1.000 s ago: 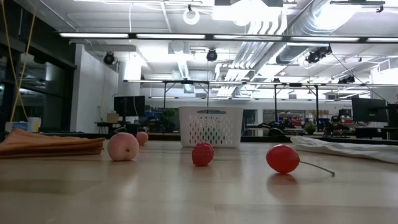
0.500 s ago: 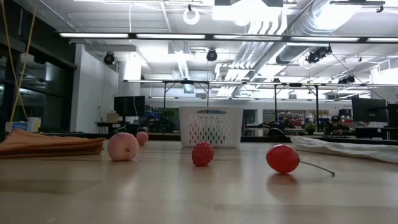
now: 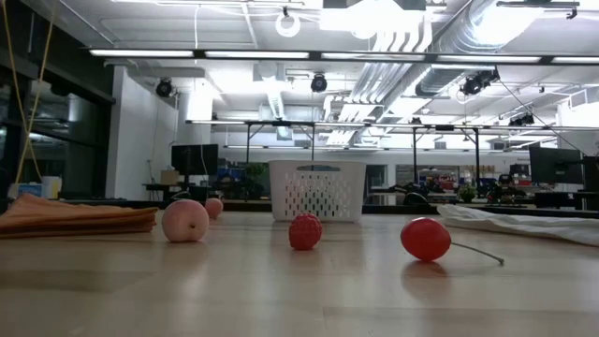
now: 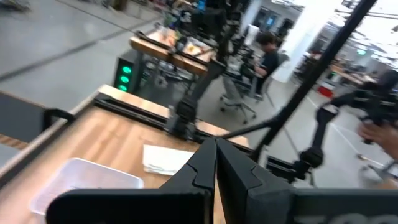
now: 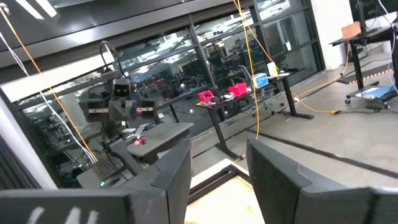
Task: Pick and placing Produce into tupperware
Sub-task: Put the peach into the white bin
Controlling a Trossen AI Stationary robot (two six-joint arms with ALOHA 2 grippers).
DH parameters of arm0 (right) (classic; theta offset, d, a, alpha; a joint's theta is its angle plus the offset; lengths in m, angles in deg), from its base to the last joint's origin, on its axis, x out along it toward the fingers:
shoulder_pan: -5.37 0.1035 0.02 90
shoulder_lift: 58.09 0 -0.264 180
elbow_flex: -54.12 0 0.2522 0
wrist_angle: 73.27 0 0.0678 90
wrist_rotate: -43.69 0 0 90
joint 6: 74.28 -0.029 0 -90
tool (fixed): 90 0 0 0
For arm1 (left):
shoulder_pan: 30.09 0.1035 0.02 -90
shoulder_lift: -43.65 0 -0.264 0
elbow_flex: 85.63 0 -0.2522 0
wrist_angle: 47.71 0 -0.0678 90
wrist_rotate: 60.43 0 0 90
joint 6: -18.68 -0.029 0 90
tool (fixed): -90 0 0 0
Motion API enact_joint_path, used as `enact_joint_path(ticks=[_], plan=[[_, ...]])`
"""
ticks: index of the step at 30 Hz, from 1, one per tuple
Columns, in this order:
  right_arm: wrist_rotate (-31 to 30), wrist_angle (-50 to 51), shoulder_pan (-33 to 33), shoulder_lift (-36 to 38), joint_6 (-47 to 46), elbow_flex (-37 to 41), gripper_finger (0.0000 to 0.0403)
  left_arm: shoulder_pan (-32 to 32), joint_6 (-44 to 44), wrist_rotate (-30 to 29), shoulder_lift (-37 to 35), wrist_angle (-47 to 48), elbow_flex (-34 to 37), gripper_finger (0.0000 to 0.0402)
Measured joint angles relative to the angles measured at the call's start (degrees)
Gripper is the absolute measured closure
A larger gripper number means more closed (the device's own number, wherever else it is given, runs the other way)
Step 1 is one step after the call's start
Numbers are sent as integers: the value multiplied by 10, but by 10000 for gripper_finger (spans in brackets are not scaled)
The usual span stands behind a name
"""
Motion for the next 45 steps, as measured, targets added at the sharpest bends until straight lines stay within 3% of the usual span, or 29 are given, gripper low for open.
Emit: enact_joint_path(ticks=[4,12,18,21,27,34,45], plan=[[0,6,0,0,-1,0,259,-90,8,-69,7,-14,0,399],[-2,6,0,0,0,0,259,-265,8,-311,41,-9,0,399],[-2,8,0,0,0,0,259,-308,23,-467,89,78,-16,399],[-2,11,0,0,0,0,259,-307,54,-503,119,155,-39,399],[-2,15,0,0,0,0,259,-307,73,-539,156,227,-51,399],[-2,21,0,0,0,0,259,-298,137,-532,183,262,-41,399],[-1,28,0,0,10,0,259,-169,119,-398,214,300,-41,399]])
